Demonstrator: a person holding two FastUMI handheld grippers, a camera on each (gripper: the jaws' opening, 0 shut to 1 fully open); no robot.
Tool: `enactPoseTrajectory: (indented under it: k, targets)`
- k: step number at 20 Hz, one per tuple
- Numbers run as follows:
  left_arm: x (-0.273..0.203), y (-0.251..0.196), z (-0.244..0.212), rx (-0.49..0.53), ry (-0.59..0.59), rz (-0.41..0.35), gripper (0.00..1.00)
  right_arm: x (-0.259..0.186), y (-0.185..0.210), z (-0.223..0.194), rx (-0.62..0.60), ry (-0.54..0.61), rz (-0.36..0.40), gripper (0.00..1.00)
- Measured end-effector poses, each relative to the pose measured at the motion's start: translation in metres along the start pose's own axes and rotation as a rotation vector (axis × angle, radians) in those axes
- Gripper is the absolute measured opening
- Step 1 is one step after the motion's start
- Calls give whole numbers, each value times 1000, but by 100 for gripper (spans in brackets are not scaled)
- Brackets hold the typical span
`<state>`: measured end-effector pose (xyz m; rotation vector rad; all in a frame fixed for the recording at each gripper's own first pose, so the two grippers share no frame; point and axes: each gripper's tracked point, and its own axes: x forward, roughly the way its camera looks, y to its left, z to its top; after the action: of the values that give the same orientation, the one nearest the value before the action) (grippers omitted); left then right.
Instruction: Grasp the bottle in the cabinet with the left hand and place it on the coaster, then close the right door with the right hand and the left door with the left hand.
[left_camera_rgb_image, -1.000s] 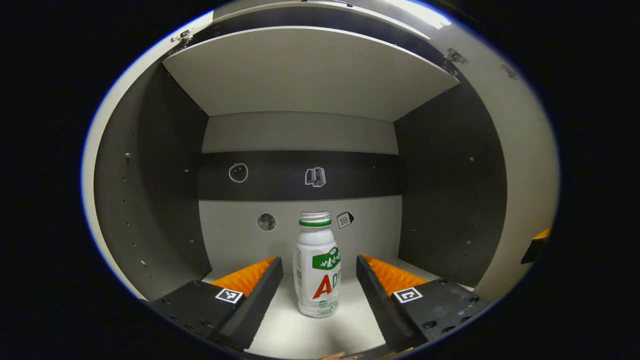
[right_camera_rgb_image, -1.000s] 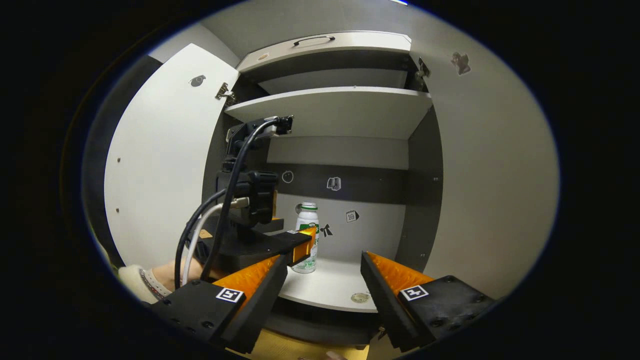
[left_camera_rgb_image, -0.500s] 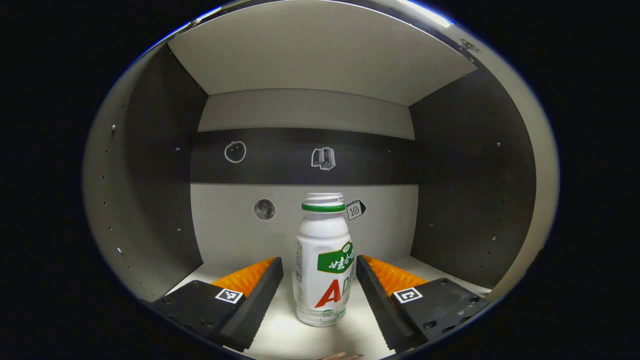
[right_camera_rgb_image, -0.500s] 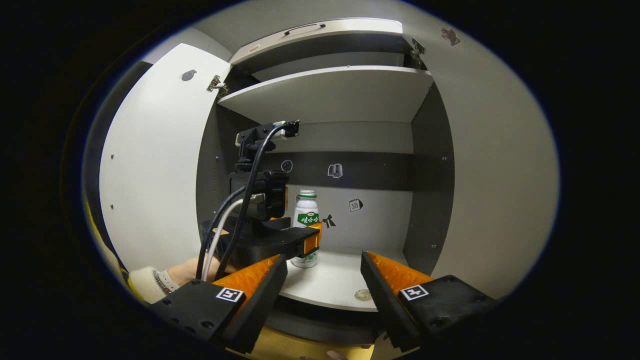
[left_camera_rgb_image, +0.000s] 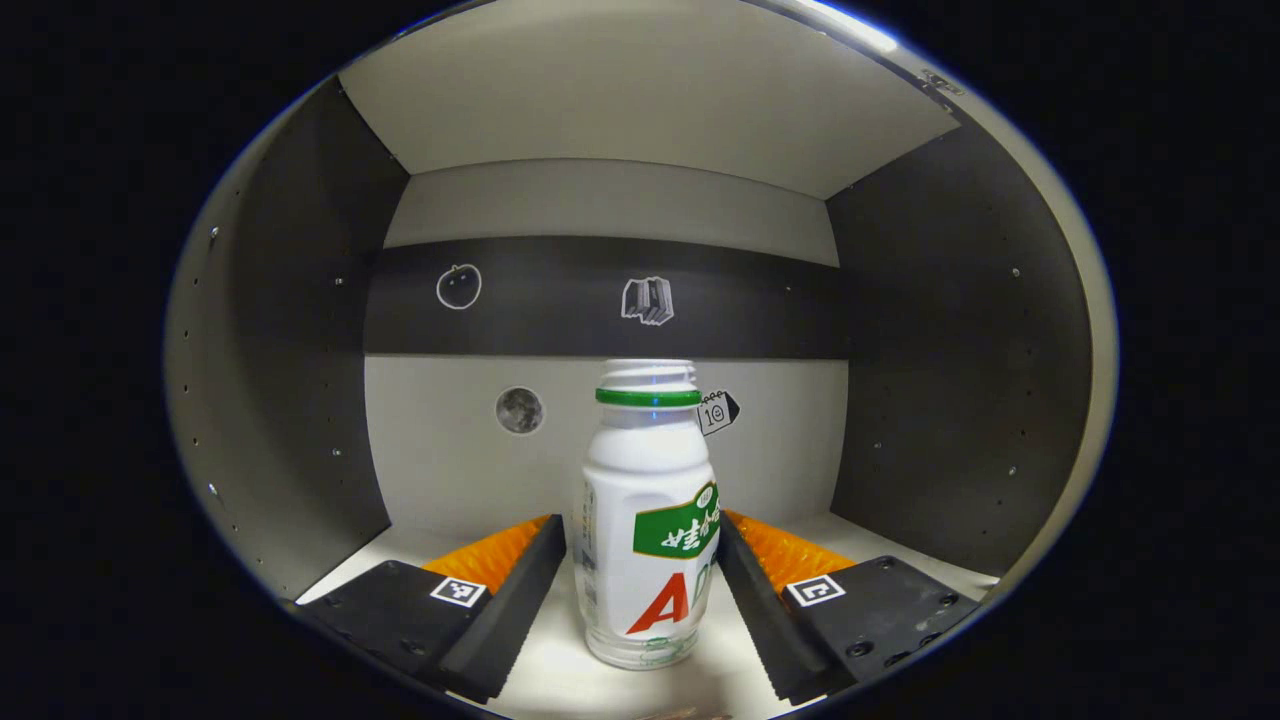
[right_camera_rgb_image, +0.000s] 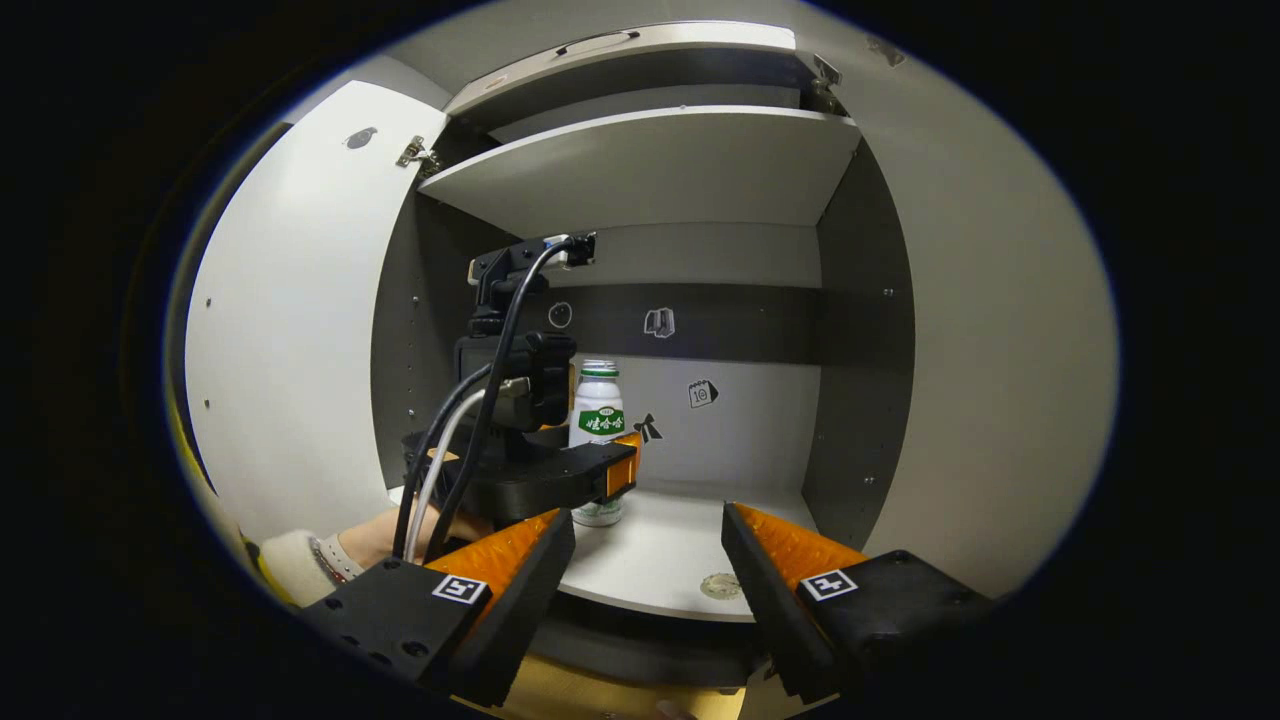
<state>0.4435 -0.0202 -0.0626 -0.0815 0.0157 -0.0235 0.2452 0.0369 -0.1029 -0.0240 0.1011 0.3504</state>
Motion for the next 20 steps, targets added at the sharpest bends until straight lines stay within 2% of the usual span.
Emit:
enactPoseTrajectory:
  k: [2, 3, 9, 20]
  targets:
    - [1, -2, 0, -26, -2, -3, 81, 1, -2, -1, -2, 2, -5, 98]
    - [0, -1, 1, -33, -3, -8, 80, 0, -2, -2, -1, 3, -7, 98]
    - [-15, -3, 19, -18, -29, -11, 79, -10, 1, 8, 8, -17, -8, 98]
    - [-99, 10, 66, -12, -94, 47, 78, -64, 7, 41, -10, -80, -27, 98]
